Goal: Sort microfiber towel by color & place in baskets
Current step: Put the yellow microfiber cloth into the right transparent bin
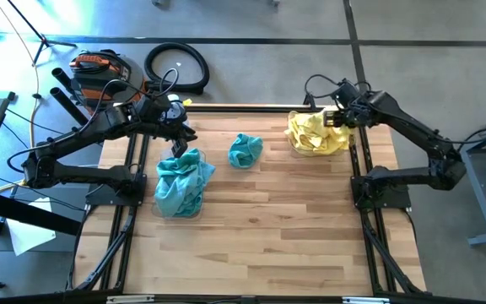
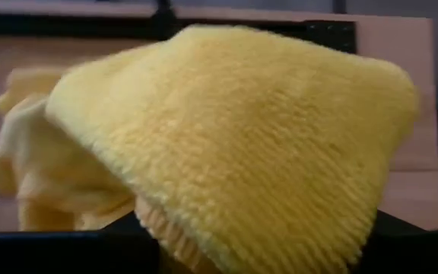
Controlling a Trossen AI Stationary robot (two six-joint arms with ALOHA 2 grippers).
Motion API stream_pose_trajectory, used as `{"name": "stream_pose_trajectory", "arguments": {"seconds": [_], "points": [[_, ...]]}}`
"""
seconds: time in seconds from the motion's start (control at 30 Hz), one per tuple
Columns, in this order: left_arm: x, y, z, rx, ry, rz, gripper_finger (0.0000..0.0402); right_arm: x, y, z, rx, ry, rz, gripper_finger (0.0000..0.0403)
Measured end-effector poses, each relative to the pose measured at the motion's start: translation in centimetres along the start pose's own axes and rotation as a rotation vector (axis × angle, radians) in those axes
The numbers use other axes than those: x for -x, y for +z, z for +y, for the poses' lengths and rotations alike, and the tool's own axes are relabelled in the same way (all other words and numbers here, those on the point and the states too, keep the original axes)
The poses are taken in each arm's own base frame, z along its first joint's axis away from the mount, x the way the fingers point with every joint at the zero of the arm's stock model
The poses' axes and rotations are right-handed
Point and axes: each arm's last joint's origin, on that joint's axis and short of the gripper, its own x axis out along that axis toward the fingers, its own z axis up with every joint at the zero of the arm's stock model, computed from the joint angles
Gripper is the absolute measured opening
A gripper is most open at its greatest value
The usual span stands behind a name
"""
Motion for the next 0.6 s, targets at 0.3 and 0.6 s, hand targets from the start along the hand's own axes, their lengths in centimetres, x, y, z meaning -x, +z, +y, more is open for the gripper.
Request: {"name": "stream_pose_trajectory", "arguments": {"seconds": [0.3,0.6], "points": [[0.0,0.0,0.0,0.0,0.0,0.0,0.0085,0.09,-0.42,0.42,0.021,0.071,0.063,0.0193],[0.0,0.0,0.01,0.0,0.0,0.0,0.0085,0.06,-0.36,0.39,-0.005,0.061,0.056,0.0238]]}}
